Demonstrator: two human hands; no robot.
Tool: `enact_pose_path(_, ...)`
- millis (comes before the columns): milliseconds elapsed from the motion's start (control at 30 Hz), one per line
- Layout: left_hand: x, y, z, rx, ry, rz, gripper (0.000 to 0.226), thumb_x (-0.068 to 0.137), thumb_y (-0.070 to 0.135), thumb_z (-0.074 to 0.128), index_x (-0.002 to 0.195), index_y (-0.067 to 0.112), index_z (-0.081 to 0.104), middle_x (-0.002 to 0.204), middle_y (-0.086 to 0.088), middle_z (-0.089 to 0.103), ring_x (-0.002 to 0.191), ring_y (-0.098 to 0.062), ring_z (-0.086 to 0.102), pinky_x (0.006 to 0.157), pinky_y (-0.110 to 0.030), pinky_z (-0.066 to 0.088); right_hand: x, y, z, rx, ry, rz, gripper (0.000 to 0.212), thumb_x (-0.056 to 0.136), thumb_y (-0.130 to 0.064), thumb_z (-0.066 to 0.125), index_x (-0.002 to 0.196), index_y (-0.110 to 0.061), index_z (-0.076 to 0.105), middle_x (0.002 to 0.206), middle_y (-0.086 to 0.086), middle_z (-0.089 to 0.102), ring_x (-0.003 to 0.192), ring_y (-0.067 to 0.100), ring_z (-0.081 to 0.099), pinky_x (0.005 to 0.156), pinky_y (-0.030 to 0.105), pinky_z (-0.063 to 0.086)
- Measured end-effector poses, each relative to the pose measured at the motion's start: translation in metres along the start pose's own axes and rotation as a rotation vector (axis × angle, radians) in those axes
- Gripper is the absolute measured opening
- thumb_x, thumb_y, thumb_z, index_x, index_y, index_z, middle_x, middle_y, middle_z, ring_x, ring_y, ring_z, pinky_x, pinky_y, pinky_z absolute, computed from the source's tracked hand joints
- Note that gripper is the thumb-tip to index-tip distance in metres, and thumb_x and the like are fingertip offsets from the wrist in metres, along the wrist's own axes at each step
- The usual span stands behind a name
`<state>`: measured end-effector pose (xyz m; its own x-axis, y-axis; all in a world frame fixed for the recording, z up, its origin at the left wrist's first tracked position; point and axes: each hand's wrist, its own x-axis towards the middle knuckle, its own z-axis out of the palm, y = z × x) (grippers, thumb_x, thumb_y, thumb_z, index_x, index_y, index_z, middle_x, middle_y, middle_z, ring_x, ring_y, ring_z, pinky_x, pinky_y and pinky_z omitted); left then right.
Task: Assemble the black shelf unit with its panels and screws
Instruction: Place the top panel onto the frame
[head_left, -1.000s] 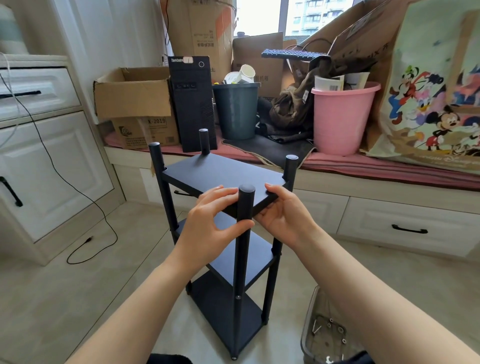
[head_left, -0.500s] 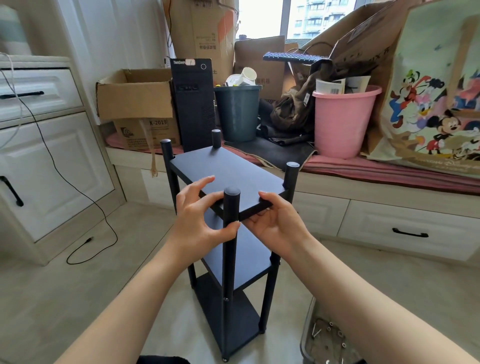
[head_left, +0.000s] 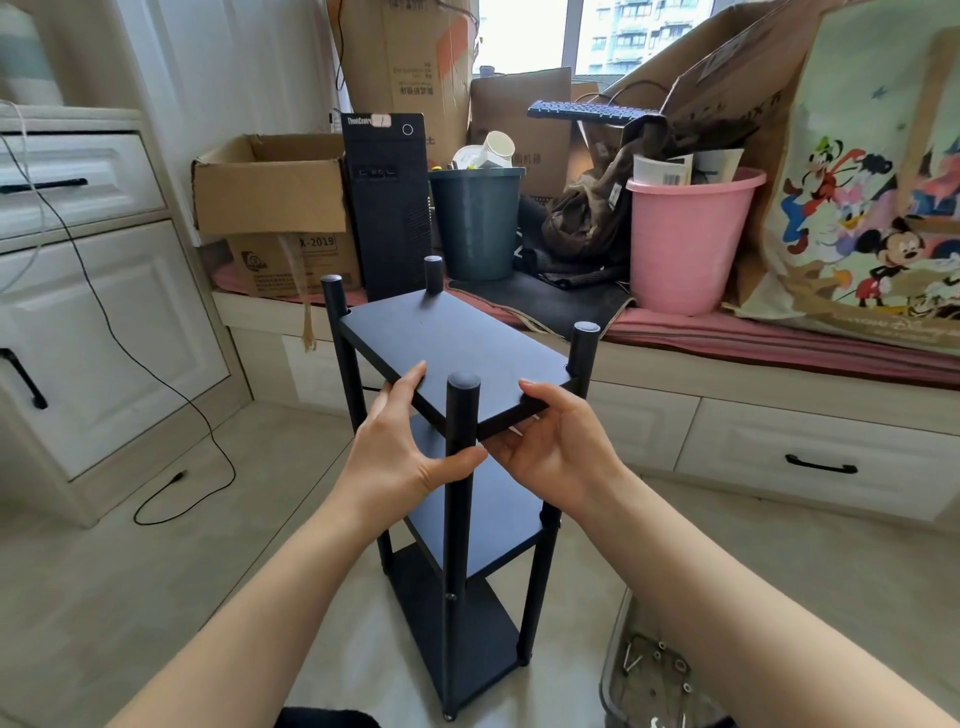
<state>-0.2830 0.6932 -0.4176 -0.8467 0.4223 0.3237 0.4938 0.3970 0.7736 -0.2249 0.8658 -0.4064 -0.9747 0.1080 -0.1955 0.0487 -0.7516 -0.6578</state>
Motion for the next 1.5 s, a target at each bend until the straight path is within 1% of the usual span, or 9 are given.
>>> enact_pose_path(133, 0.0, 0.0, -0.003, 0.021, 0.022, 0.024, 0.108, 0.065, 0.045, 0.089, 0.155, 0.026, 0.032, 0.155, 0.002, 0.04, 0.128, 0.003, 0.029, 0.105, -0.02, 0.026, 0.001, -0.019, -0.003, -0.264, 0.156, 0.1, 0.048, 0.101, -0.044, 0.046, 0.119, -0.001, 0.058, 0.107, 0.022, 0.072, 0.103, 0.037, 0.07, 0.082, 0.041, 0.057)
enact_pose_path(233, -0.001, 0.001, -0.005, 0.026, 0.026, 0.029, 0.107, 0.065, 0.045, 0.089, 0.155, 0.025, 0.034, 0.153, 0.003, 0.043, 0.128, 0.003, 0.031, 0.105, -0.019, 0.027, -0.007, -0.04, -0.011, -0.599, 0.218, 0.117, 0.066, 0.104, -0.051, 0.032, 0.11, 0.008, 0.06, 0.096, 0.024, 0.074, 0.086, 0.033, 0.075, 0.065, 0.033, 0.06)
enact_pose_path(400, -0.003, 0.004, -0.006, 0.027, 0.021, 0.032, 0.107, 0.063, 0.051, 0.086, 0.154, 0.024, 0.036, 0.152, 0.003, 0.045, 0.132, -0.001, 0.034, 0.105, -0.02, 0.028, -0.016, -0.064, -0.023, -0.858, 0.447, -0.148, 0.037, 0.099, -0.029, 0.047, 0.086, -0.001, 0.067, 0.072, 0.01, 0.075, 0.063, 0.02, 0.074, 0.057, 0.026, 0.055)
enact_pose_path(500, -0.004, 0.006, -0.009, 0.023, 0.0, 0.024, 0.112, 0.057, 0.061, 0.079, 0.154, 0.024, 0.036, 0.154, 0.003, 0.044, 0.141, -0.011, 0.035, 0.106, -0.022, 0.028, -0.013, -0.075, -0.034, -0.757, 0.642, -0.415, 0.023, 0.093, -0.014, 0.044, 0.078, -0.01, 0.061, 0.057, 0.0, 0.069, 0.053, 0.016, 0.061, 0.056, 0.025, 0.046)
enact_pose_path(633, -0.004, 0.006, -0.01, 0.027, -0.012, 0.024, 0.114, 0.056, 0.064, 0.077, 0.154, 0.025, 0.035, 0.155, 0.003, 0.043, 0.145, -0.014, 0.033, 0.107, -0.023, 0.027, -0.003, -0.069, -0.037, -0.761, 0.49, -0.424, 0.037, 0.106, -0.043, 0.03, 0.116, -0.025, 0.062, 0.103, 0.004, 0.072, 0.092, 0.021, 0.064, 0.085, 0.039, 0.05)
enact_pose_path(700, -0.003, 0.006, -0.011, 0.027, -0.017, 0.024, 0.114, 0.055, 0.065, 0.076, 0.154, 0.025, 0.035, 0.155, 0.003, 0.043, 0.145, -0.014, 0.033, 0.109, -0.024, 0.028, 0.005, -0.063, -0.036, -0.688, 0.357, -0.321, 0.04, 0.104, -0.056, 0.023, 0.114, -0.039, 0.059, 0.109, 0.003, 0.071, 0.1, 0.024, 0.066, 0.093, 0.044, 0.049)
enact_pose_path(1033, 0.001, -0.004, -0.019, -0.001, -0.068, 0.04, 0.112, 0.054, 0.064, 0.077, 0.153, 0.03, 0.037, 0.153, 0.007, 0.045, 0.143, -0.013, 0.037, 0.113, -0.03, 0.032, 0.026, -0.053, -0.023, -0.494, 0.343, -0.157, 0.04, 0.101, -0.05, 0.038, 0.082, -0.017, 0.05, 0.097, 0.008, 0.053, 0.093, 0.026, 0.051, 0.091, 0.038, 0.045)
enact_pose_path(1233, 0.01, -0.02, -0.032, -0.069, -0.149, 0.022, 0.113, 0.048, 0.071, 0.083, 0.148, 0.037, 0.042, 0.148, 0.015, 0.048, 0.142, -0.006, 0.037, 0.109, -0.026, 0.03, 0.022, -0.047, -0.026, -0.495, 0.342, -0.107, 0.039, 0.093, -0.037, 0.04, 0.058, -0.02, 0.046, 0.067, 0.003, 0.05, 0.06, 0.022, 0.047, 0.064, 0.031, 0.039)
enact_pose_path(1500, 0.012, -0.032, -0.038, -0.189, -0.218, 0.04, 0.096, 0.047, 0.072, 0.084, 0.134, 0.059, 0.045, 0.141, 0.031, 0.048, 0.133, 0.012, 0.039, 0.105, -0.026, 0.037, 0.018, -0.043, -0.024, -0.455, 0.351, -0.013, 0.044, 0.089, -0.047, 0.05, 0.055, -0.02, 0.049, 0.062, -0.001, 0.052, 0.06, 0.021, 0.051, 0.079, 0.037, 0.046)
